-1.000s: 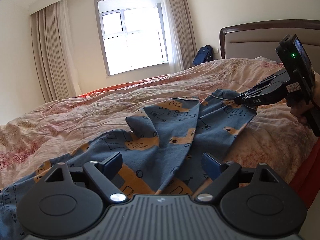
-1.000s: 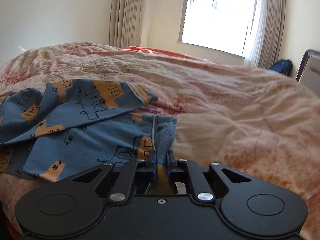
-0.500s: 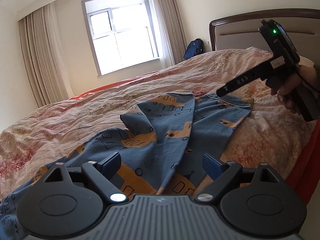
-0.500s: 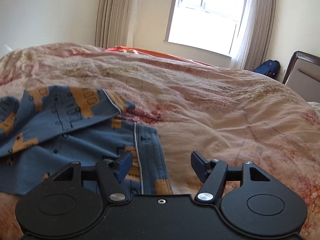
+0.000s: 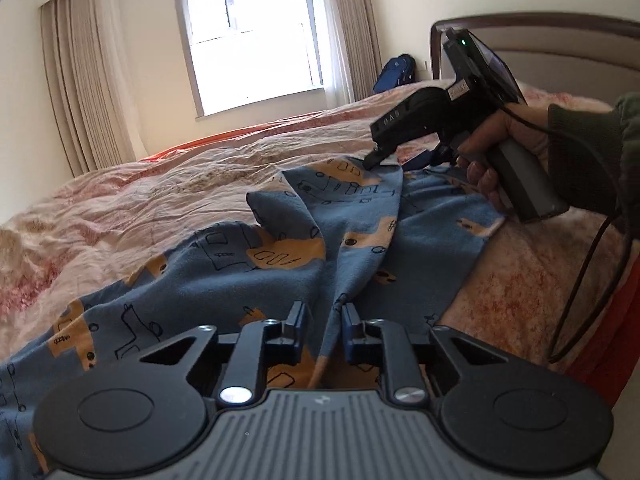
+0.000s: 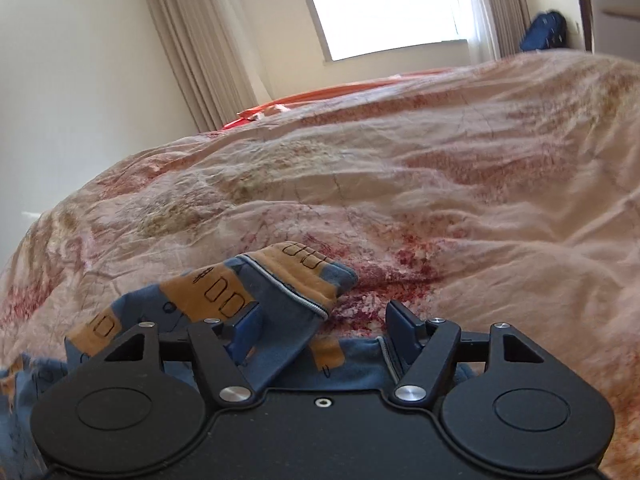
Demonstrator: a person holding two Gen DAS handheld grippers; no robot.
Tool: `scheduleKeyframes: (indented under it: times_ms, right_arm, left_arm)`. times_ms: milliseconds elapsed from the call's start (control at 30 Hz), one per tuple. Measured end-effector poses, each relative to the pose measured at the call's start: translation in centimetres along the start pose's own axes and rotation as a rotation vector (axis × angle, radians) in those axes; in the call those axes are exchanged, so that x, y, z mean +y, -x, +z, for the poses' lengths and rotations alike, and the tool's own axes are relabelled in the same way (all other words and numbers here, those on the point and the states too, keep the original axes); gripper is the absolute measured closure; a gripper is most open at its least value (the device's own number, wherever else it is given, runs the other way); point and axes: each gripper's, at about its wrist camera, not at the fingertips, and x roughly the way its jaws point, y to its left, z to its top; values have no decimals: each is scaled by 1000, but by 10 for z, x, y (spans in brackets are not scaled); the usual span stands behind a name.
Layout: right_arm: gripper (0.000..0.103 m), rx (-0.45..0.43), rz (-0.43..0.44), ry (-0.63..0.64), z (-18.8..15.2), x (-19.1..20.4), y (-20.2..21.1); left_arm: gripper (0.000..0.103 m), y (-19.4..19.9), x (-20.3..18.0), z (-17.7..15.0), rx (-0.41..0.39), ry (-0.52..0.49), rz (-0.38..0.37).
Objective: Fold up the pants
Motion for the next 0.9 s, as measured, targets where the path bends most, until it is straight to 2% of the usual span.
scheduleKeyframes:
  times_ms: [67,100,133,167,200,367,467,533,600,767,900]
  right_arm:
    - [52,12,26,-90,5,-8,-8]
    - [71,11,35,-115,7,-10,-9]
    - [83,12,46,-140,9,-11,-10]
    - [92,8,54,-146,10,-10,-9]
    - [97,-7,52,-135,11,-8,-5]
    - [98,-137,38,5,14,4,43]
    - [98,-256,-28,96,-4,-1,93]
    - [98,-290,-71,99,-23,-16,119]
    - [98,-275,-92,63,-41,-34,131]
    - [98,-189,-100,-31,-84,-68,127]
    - [98,-227,-80,-50,-96,-67,131]
  left_arm:
    - [98,3,6,4,-9,49,-12]
    - [100,7,8,6,-26,57,-4]
    - [102,11,8,8,-50,61,6]
    - [103,16,9,9,-69,63,11]
    - [103,20,9,11,-85,67,13]
    - [103,30,-2,11,-107,20,-8]
    - [103,28,-10,6,-89,4,-42]
    - [103,25,-17,0,-68,-12,-55]
    - [103,21,-20,-5,-51,-23,-55]
    - [103,23,-22,-11,-41,-40,-26]
    - [103,19,-21,-13,-16,-37,-32]
